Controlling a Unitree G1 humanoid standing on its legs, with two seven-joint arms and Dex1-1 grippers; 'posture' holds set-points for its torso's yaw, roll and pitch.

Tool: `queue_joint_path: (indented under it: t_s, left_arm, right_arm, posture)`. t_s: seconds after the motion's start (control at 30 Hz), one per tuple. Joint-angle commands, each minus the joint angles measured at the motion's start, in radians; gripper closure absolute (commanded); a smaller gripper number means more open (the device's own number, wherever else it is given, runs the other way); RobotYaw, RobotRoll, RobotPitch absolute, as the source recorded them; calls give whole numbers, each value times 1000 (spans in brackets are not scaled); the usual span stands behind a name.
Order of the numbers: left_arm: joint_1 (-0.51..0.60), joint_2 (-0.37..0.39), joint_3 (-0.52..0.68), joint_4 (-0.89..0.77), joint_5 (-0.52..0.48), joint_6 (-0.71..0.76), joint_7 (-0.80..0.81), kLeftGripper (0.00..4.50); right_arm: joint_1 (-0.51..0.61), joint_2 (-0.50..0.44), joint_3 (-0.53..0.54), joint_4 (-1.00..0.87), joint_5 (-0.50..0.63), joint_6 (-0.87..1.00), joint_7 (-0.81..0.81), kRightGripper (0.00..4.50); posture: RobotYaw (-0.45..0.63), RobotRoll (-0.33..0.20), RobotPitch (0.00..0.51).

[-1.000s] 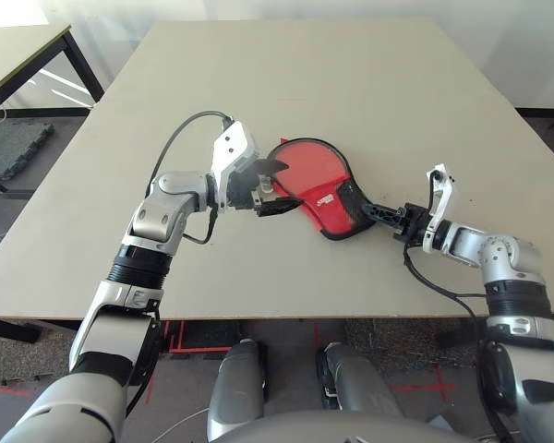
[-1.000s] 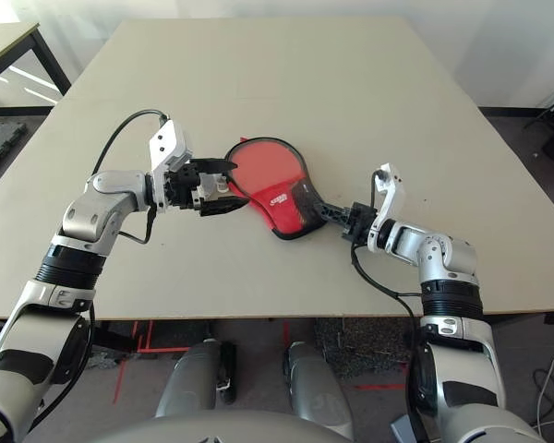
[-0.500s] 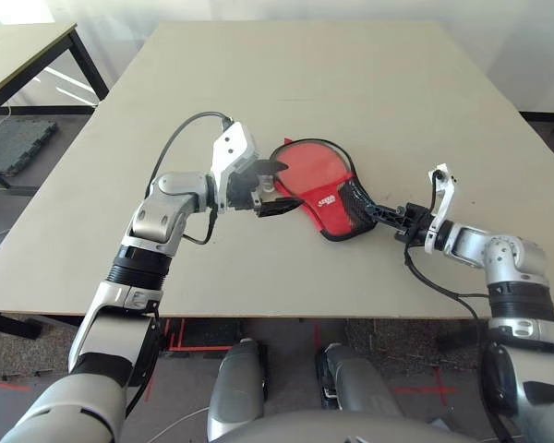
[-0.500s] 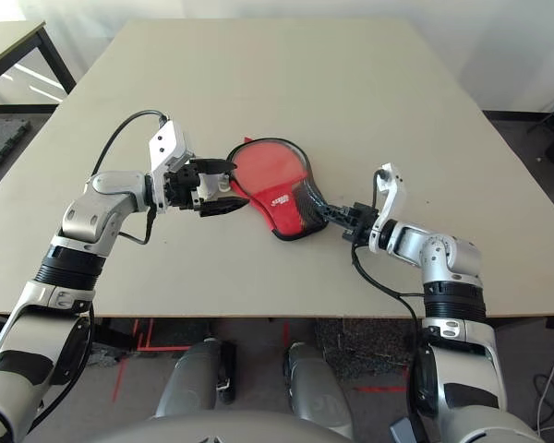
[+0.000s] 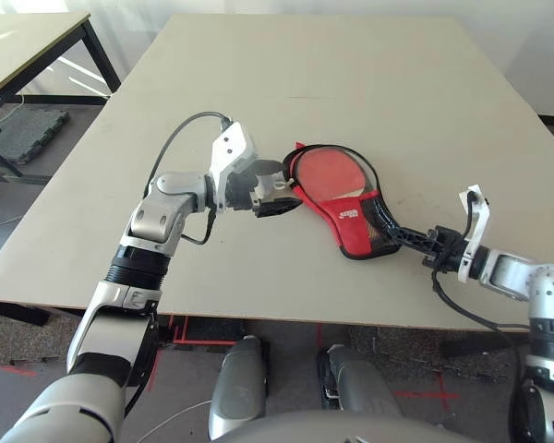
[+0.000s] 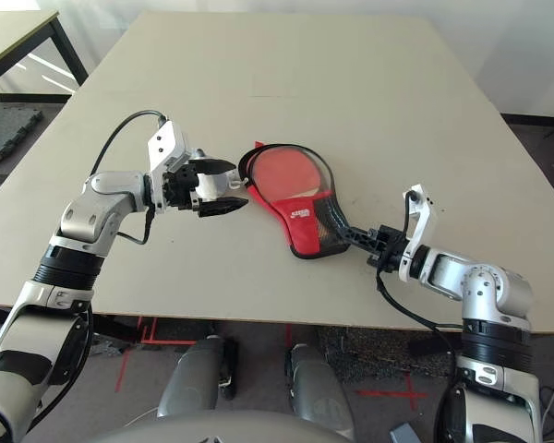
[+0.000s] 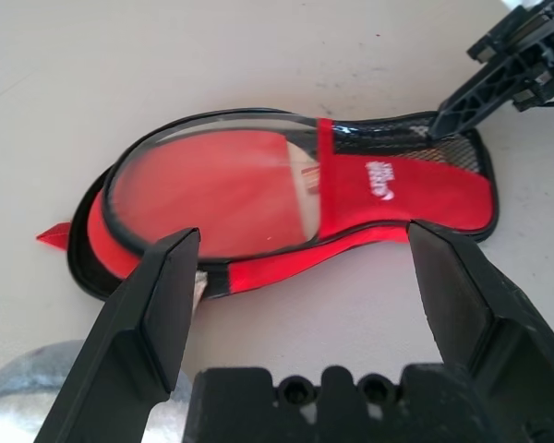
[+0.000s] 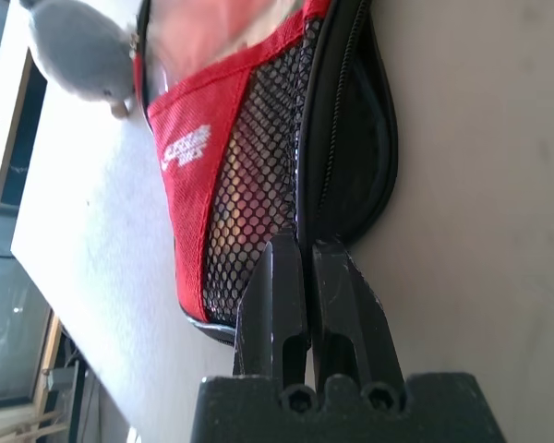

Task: Store the ping-pong paddle in its case and zip it.

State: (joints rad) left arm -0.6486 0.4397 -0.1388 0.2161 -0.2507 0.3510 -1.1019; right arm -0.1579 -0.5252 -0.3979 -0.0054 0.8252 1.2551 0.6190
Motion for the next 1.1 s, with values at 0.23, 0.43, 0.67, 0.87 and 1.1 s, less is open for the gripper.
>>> queue_joint_path:
  t_s: [0.23,0.43,0.67,0.87,1.1]
  left_arm:
    - [-5,3,-12,19,3,-11,-13,0]
    - [-10,3,-12,26,3,-17,-16,0]
    - [-16,-3,-14,34,3,-24,-19,0]
    - [-31,-3,-18,53,7,-37,-28,0]
    - [-47,-6,-20,72,9,-45,-35,0]
  right_arm:
    - [141,-110,-42,-91,102,89,67,4473]
    - [223,-165,-52,-133,146,107,104,4473]
    - [346,-202,-74,-156,168,94,146,4473]
    - [409,-217,-93,-171,188,78,170,4473]
    - [436,-234,-100,-188,213,82,187,4473]
  posture:
    - [68,0,131]
    - [65,0,131]
    - [59,0,122]
    - [45,0,116]
    - [39,0,117]
